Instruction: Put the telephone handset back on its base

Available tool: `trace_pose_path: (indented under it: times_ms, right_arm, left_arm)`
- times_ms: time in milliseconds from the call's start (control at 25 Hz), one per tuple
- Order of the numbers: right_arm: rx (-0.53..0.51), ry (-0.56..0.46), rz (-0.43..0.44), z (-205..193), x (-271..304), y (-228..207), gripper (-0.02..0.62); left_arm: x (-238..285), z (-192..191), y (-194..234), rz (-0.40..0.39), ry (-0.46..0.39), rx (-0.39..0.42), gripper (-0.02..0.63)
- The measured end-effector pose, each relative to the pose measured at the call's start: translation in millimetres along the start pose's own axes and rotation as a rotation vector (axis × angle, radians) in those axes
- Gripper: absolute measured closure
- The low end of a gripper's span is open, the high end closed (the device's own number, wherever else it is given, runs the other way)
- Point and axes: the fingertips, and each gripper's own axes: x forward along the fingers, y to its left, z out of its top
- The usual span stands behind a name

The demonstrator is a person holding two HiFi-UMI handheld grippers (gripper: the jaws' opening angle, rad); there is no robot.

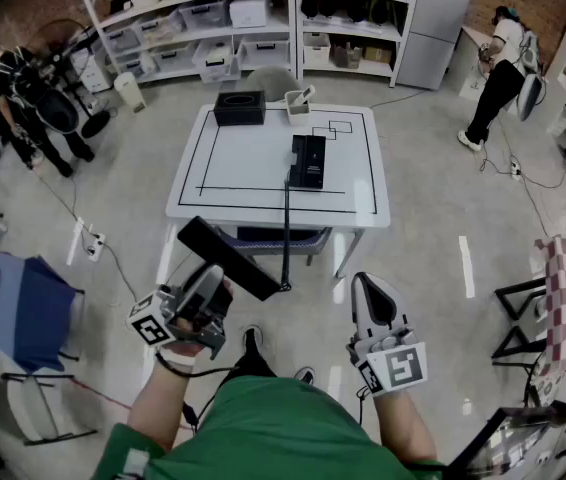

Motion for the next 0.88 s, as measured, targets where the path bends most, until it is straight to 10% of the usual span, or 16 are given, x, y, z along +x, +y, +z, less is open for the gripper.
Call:
trace_pose_path:
  times_ms: [880]
  right_arm:
    - [-0.005,0.023,-0.153,27.9,14.7,39.4,0.575]
  left_arm:
    - [-11.3,41.7,-2.7,-0.092,0.129,0.033,0.526]
